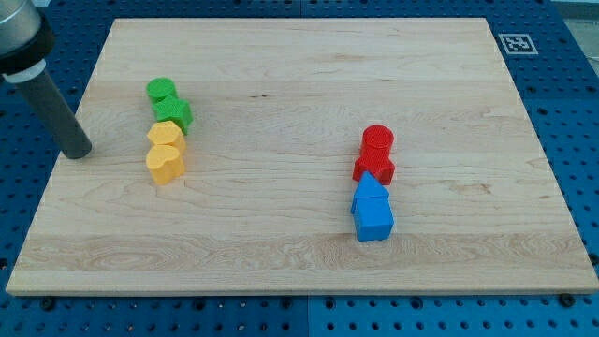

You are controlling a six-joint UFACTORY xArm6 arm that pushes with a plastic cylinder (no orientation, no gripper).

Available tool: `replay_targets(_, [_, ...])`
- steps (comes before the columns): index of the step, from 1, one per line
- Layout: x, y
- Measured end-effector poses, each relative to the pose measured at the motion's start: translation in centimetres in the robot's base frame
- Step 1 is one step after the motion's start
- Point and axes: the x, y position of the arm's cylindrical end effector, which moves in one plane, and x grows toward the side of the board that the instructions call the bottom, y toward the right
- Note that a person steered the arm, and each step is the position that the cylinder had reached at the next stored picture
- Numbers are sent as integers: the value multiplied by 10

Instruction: Slide the green circle to the right side of the green star

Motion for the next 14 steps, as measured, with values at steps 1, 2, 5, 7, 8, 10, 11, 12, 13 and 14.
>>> replay_targets(1, [25,2])
replay_targets(2, [-22,-9])
replay_targets(5, [-114,42])
replay_targets(7, [-90,41])
replay_targets(8, [-87,81])
replay_targets(10, [-117,91])
replay_targets(11, [-119,118])
replay_targets(12, [-96,126])
replay_targets(13, [-97,135])
replay_targets(14, [-93,153])
